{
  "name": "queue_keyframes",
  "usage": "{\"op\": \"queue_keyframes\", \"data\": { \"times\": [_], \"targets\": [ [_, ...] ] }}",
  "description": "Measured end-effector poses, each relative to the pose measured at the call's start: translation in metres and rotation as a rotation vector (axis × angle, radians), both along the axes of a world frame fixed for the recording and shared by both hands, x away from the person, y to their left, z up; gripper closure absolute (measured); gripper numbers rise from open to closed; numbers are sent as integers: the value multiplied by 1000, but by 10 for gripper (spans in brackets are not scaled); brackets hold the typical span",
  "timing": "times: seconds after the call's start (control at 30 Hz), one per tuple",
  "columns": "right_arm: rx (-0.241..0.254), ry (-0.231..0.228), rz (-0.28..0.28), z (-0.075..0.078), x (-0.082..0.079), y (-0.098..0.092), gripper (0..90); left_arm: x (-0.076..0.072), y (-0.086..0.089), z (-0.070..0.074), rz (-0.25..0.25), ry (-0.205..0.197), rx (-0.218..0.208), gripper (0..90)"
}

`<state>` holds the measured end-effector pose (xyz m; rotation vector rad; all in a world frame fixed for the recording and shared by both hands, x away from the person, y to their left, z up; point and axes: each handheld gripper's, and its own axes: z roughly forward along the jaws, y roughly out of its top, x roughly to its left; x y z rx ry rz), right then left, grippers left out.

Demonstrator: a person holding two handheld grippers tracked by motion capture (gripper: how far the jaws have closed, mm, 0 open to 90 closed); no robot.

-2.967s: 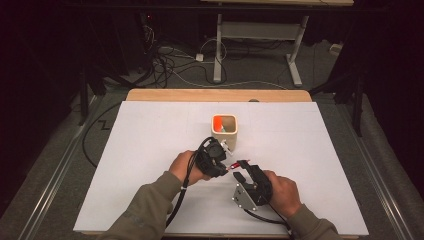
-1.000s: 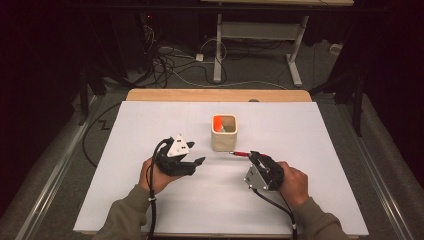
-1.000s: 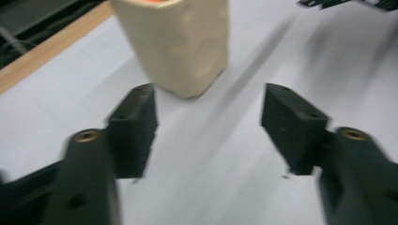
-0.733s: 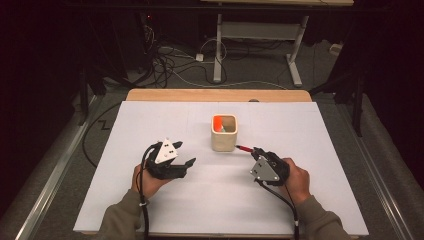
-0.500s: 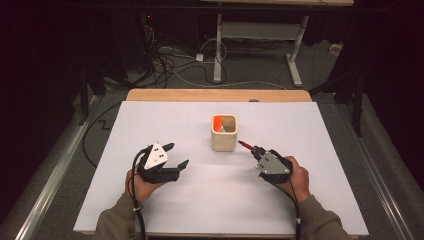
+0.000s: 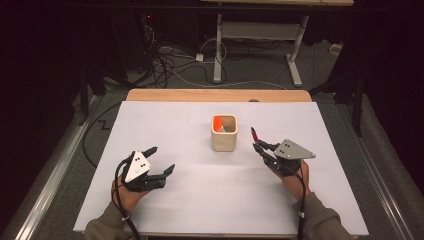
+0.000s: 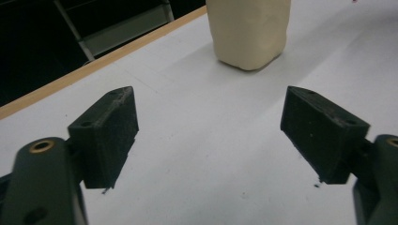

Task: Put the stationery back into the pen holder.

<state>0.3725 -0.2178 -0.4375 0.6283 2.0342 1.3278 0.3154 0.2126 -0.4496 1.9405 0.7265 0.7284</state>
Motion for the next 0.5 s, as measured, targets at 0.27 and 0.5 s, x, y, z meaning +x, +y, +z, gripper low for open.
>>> {"op": "queue_keyframes", "data": {
  "times": [0.27,0.5],
  "targets": [
    [57,13,6,3,5,1,800,-8,6,-9,14,-27,30,184],
    [111,8,3,12,14,2,799,-15,11,-14,24,-43,27,184]
  ]
}}
